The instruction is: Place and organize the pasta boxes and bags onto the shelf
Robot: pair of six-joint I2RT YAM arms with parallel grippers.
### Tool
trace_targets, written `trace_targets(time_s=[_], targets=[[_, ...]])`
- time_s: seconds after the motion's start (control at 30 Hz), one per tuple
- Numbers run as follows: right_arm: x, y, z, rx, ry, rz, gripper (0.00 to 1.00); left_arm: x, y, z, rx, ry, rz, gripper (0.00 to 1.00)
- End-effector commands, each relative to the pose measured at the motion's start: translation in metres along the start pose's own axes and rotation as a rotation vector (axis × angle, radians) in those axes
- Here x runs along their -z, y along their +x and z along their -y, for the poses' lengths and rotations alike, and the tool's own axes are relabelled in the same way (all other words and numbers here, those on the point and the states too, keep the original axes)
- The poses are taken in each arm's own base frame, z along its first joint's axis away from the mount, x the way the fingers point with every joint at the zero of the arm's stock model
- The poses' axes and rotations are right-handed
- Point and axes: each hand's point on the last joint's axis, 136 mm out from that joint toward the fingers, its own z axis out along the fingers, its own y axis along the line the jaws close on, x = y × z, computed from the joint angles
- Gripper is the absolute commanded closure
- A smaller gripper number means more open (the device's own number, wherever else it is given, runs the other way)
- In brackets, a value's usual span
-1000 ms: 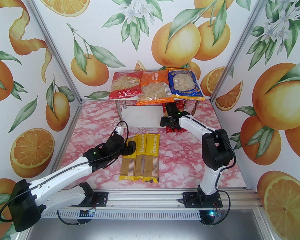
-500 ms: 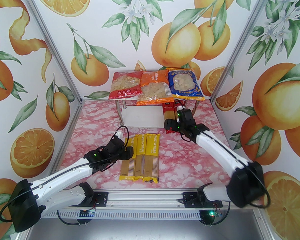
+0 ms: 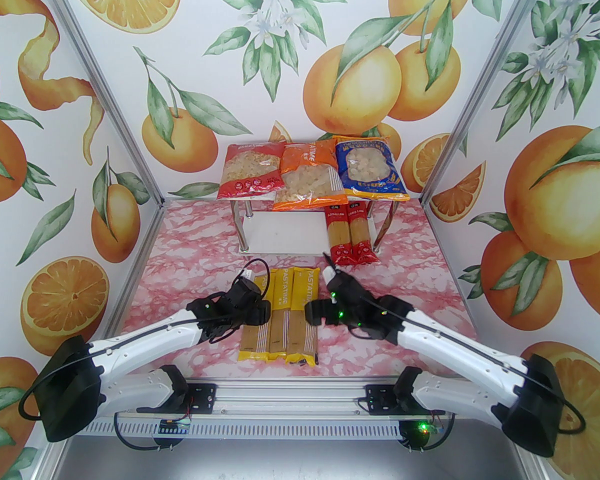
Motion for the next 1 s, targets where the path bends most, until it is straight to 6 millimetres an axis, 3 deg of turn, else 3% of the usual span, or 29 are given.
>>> trace_targets(time_s=[0.0, 0.23, 0.37, 0.6, 0.8, 0.97], targets=[[-0.017, 0.006, -0.012, -0.081, -0.013, -0.017, 0.08, 0.001, -0.008, 0.010, 0.039, 0.048, 0.033, 0.23], [-0.049, 0.013, -0.009, -0.108, 0.046, -0.072, 0.07, 0.008, -0.004, 0.003, 0.061, 0.046, 0.049, 0.23], [-0.062, 0.017, -0.017, -0.106, 0.030, -0.117, 0.07, 0.013, -0.002, -0.005, 0.074, 0.037, 0.067, 0.23], [-0.064, 0.010, -0.032, -0.089, 0.003, -0.108, 0.08, 0.017, 0.000, -0.012, 0.092, 0.033, 0.081, 0.23], [-0.071, 0.015, -0.031, -0.091, 0.022, -0.131, 0.08, 0.015, 0.000, -0.010, 0.088, 0.039, 0.086, 0.22], [-0.078, 0.020, -0.032, -0.098, 0.029, -0.161, 0.17, 0.013, 0.000, -0.011, 0.087, 0.039, 0.086, 0.22]])
